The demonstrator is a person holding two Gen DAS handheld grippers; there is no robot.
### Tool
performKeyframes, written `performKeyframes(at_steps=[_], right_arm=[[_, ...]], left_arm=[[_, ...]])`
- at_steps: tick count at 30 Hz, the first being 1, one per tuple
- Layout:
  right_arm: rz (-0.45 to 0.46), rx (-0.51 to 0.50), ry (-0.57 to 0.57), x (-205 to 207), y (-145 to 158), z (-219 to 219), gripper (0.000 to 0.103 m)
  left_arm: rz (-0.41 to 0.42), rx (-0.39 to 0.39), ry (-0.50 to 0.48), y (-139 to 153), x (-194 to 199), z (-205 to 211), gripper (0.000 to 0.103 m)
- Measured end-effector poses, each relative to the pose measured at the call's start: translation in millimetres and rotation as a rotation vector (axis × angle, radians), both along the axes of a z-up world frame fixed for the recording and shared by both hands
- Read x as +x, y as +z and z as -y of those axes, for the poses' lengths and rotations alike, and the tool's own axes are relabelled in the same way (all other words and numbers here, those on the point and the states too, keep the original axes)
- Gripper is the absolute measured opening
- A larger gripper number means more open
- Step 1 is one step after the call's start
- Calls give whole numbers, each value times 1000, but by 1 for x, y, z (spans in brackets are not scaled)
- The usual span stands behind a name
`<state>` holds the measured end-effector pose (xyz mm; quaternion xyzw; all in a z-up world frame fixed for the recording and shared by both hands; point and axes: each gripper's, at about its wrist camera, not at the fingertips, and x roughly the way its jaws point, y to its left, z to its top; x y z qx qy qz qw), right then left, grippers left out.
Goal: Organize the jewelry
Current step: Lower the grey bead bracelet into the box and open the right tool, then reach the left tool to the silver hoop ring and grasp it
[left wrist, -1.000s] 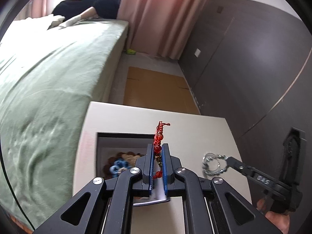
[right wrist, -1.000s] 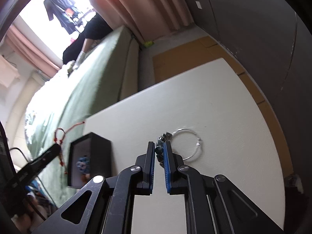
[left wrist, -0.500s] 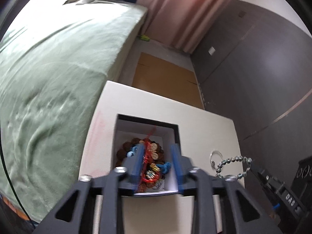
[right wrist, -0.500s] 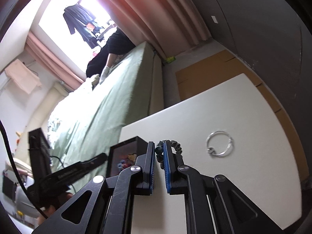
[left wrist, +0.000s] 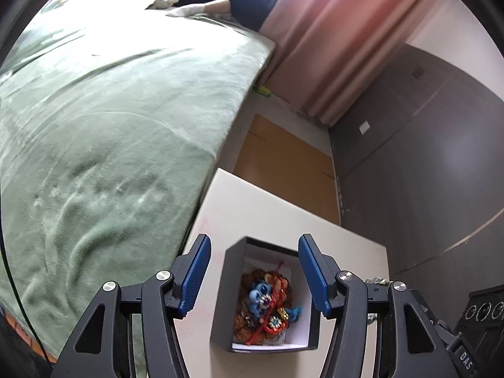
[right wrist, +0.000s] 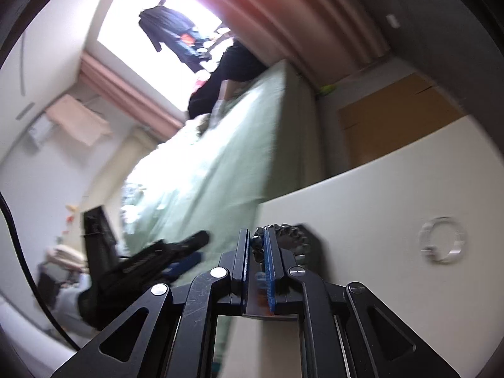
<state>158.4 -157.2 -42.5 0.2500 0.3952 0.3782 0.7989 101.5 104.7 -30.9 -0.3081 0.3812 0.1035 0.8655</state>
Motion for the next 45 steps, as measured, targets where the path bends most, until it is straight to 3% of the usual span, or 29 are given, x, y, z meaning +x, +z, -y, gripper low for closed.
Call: performKeyframes(at_steps=[4, 8, 11, 13, 16, 27, 32, 35, 45], right_arm=[[-41, -55, -22, 8, -10, -15, 14], [-72, -126, -89, 8, -17, -5, 40], [-67, -157, -95, 4, -13, 5, 45], [-49, -177, -103, 1, -8, 12, 54], [-20, -220, -146, -4, -2, 26, 66], [-64, -296, -280, -6, 1, 94, 68], [-75, -268, -346, -6, 3, 127, 95], [-78, -262, -382, -5, 3, 145, 103], [-118, -268, -478, 3, -2, 194, 103]], left_arm=[[-1, -6, 10, -1, 0, -6, 59], [-4, -3, -13, -1, 2, -1, 59], [4, 8, -38, 2, 3, 7, 61], [5, 34, -41, 3, 2, 15, 75], [17, 58, -55, 6, 0, 27, 84], [44, 115, -139, 14, 1, 80, 90], [56, 166, -201, 17, 7, 113, 96], [59, 182, -234, 17, 11, 129, 97], [49, 206, -359, 9, 31, 174, 97]])
